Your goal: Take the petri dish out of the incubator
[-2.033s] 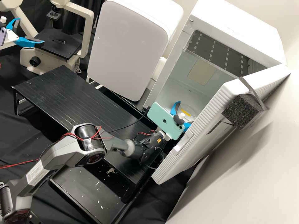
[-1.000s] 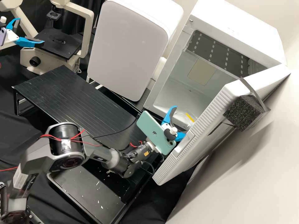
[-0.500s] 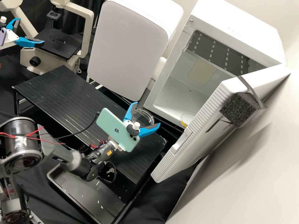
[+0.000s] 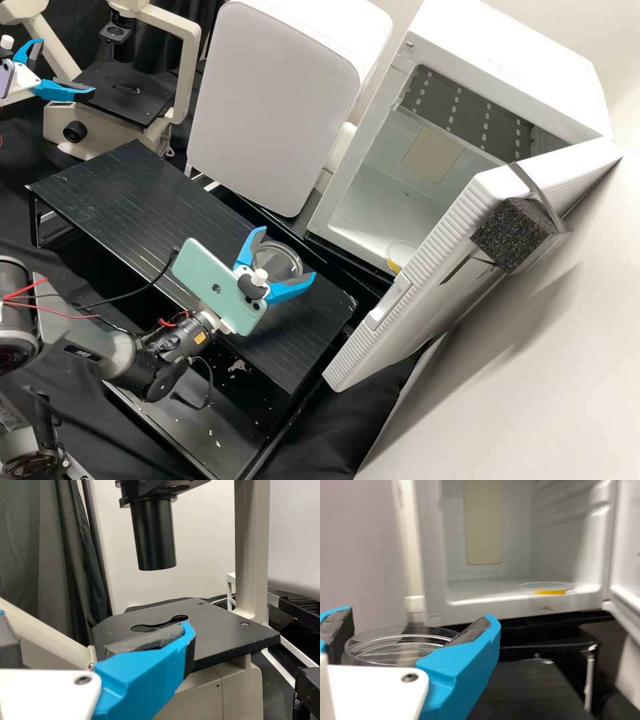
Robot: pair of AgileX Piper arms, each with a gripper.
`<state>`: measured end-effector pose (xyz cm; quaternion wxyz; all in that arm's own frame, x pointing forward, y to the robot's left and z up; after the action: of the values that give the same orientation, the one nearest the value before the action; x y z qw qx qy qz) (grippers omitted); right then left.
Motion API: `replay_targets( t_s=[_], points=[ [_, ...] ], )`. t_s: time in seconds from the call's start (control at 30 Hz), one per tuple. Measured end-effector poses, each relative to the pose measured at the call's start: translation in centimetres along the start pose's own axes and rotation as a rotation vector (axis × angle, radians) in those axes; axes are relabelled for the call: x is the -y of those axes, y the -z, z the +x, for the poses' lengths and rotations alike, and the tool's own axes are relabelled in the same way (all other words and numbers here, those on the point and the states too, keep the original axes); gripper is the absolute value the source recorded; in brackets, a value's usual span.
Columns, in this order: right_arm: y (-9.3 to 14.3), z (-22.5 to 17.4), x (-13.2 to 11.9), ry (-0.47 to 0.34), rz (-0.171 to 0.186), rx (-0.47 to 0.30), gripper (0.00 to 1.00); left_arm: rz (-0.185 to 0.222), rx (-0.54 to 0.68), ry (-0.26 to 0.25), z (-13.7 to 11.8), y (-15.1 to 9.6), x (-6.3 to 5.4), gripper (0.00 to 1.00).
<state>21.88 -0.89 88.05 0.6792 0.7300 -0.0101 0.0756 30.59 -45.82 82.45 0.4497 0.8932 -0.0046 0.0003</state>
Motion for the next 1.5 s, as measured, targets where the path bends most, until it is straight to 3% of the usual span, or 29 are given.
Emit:
replay_targets(
  t_s=[0.27,1.27,1.37,1.5],
  points=[
    [1.1,-1.1,2.3,0.106,-0.067,-0.048,0.0,0.0,0.0,0.0,0.0,0.0,0.0,1.0],
    [1.7,-2.1,3.4,0.143,-0.086,-0.067,0.0,0.0,0.0,0.0,0.0,0.0,0.0,1.0],
    [1.4,-2.0,3.1,0.112,-0.097,-0.046,0.0,0.0,0.0,0.0,0.0,0.0,0.0,1.0],
    [0.4,-1.0,1.3,0.0,-0.073,0.019,0.0,0.0,0.0,0.0,0.0,0.0,0.0,1.0]
  ],
)
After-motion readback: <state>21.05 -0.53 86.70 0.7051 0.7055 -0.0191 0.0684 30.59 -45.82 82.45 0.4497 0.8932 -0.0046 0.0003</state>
